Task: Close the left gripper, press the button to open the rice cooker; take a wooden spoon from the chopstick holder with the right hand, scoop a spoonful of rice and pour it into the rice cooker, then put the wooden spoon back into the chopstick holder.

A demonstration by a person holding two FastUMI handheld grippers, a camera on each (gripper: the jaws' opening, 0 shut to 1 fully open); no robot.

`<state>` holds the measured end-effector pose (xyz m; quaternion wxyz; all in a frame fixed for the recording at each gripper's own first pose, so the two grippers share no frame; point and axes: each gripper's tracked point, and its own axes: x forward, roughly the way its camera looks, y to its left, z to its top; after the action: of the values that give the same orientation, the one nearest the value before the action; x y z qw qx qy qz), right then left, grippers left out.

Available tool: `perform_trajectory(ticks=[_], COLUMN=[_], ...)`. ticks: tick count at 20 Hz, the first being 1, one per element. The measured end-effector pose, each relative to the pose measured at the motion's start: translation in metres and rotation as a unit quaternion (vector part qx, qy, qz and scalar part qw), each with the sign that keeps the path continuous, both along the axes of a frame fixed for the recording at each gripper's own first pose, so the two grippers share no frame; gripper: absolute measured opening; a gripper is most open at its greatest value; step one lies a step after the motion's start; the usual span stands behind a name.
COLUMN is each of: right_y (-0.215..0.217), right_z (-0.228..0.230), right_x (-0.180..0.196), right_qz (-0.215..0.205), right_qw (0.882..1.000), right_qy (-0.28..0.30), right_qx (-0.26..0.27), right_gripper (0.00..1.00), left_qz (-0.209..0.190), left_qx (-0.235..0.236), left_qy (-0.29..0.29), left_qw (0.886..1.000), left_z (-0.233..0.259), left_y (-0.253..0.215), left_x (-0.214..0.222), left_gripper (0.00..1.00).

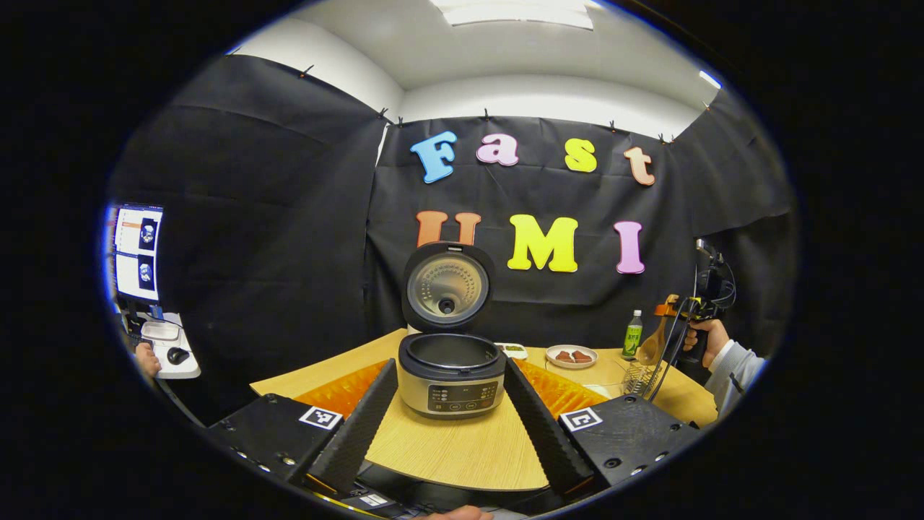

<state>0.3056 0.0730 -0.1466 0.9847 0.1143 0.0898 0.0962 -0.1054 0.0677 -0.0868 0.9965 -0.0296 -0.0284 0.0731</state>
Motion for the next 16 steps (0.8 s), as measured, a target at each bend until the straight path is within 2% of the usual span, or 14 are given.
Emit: perform_trajectory(ticks=[5,8,9,12,14,16], right_y=[0.006,0.008,0.009,-0.006,-0.016,-0.025], right_z=[-0.019,-0.026,-0.025,-0.014,-0.003,0.008], right_x=[0.004,0.005,0.004,0.003,-0.005,-0.017], right_qz=[0.014,0.021,0.023,0.004,-0.012,-0.025], right_qw=[0.999,0.999,0.998,1.0,1.0,0.999], right_qy=[0.026,0.037,0.034,0.014,-0.004,-0.018], right_qx=[0.019,0.034,0.039,0.021,0.005,-0.009], right_gripper=[0.24,0.3,0.34,0.36,0.46,0.65], left_qz=[0.0,0.002,0.001,-0.013,-0.011,-0.013], left_qx=[-0.01,-0.02,-0.027,-0.036,-0.036,-0.037], left_qy=[0.003,0.011,0.007,-0.004,-0.013,-0.008], left_qw=[1.0,1.0,1.0,0.999,0.999,0.999], left_z=[0.004,0.01,0.015,0.034,0.048,0.055], left_y=[-0.001,0.002,0.001,-0.003,0.003,0.007], left_x=[0.009,0.019,0.022,0.031,0.041,0.054], left_gripper=[0.94,0.94,0.95,0.94,0.94,0.94])
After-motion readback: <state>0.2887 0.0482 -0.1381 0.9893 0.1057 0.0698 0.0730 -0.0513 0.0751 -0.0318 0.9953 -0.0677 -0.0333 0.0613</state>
